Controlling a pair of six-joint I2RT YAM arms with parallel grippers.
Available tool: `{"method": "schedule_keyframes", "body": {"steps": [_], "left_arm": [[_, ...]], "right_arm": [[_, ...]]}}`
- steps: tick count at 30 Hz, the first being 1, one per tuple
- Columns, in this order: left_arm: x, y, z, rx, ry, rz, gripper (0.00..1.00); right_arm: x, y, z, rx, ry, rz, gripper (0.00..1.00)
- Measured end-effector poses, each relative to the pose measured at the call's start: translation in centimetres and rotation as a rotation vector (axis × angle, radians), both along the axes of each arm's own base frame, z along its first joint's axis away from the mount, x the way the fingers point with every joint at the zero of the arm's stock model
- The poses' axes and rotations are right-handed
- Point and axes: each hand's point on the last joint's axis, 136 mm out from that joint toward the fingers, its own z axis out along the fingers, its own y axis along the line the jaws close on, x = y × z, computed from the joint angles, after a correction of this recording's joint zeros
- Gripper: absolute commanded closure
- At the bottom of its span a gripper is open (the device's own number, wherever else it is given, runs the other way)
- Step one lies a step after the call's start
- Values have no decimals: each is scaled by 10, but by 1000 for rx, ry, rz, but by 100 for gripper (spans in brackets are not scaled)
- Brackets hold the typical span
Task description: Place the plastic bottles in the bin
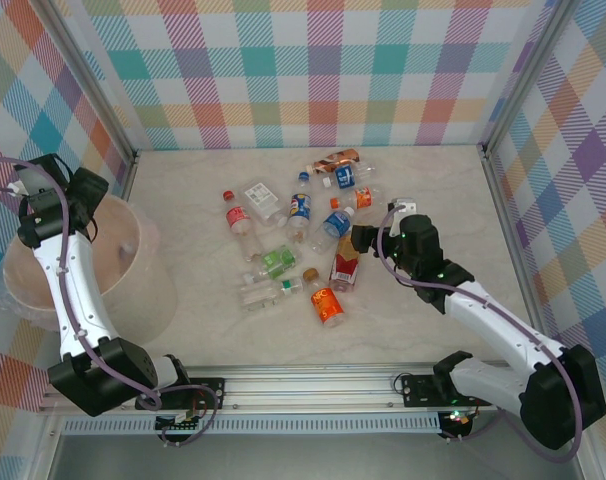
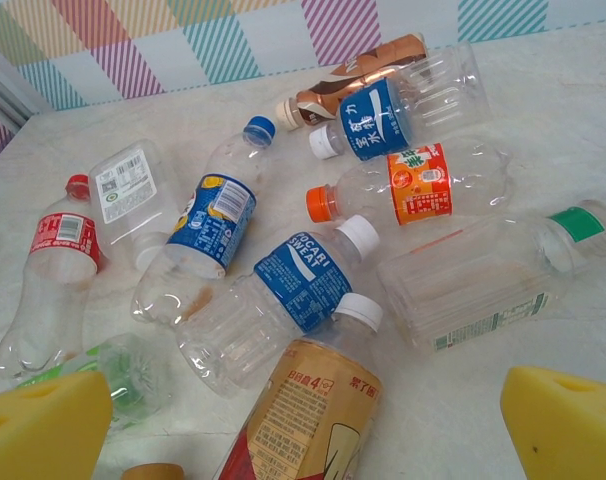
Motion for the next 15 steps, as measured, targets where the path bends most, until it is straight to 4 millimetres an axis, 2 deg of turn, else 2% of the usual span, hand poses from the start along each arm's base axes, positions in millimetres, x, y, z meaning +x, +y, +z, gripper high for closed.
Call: {"method": "schedule_keyframes", "body": {"steps": [9, 15], "left_arm": [[0, -6, 1, 0, -2, -14, 16], [-3, -34, 17, 15, -34, -80, 14]], "right_arm": [[-2, -2, -8, 27, 48, -28, 0], [-19, -7, -30, 46, 154, -45, 0]]}}
